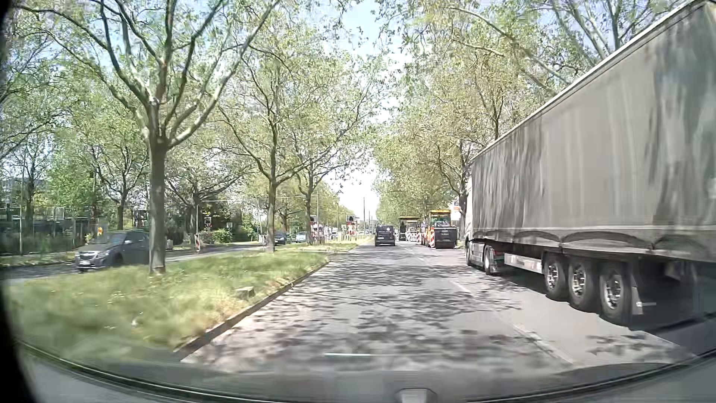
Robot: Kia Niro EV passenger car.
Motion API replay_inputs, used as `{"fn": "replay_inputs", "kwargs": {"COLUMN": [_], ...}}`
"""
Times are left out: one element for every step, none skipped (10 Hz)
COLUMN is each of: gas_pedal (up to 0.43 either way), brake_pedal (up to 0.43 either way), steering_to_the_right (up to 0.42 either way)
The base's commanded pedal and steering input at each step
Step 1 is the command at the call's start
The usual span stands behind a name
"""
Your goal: Follow the waypoints while adhering to traffic rules and regulations
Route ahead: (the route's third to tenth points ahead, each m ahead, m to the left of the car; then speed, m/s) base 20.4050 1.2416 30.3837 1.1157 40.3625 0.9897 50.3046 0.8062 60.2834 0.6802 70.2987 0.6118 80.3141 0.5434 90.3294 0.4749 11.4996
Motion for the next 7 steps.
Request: {"fn": "replay_inputs", "kwargs": {"gas_pedal": [0.118, 0.118, 0.118, 0.118, 0.118, 0.118, 0.118], "brake_pedal": [0.030, 0.030, 0.030, 0.030, 0.030, 0.030, 0.030], "steering_to_the_right": [0.000, 0.000, 0.000, 0.000, 0.000, 0.000, 0.000]}}
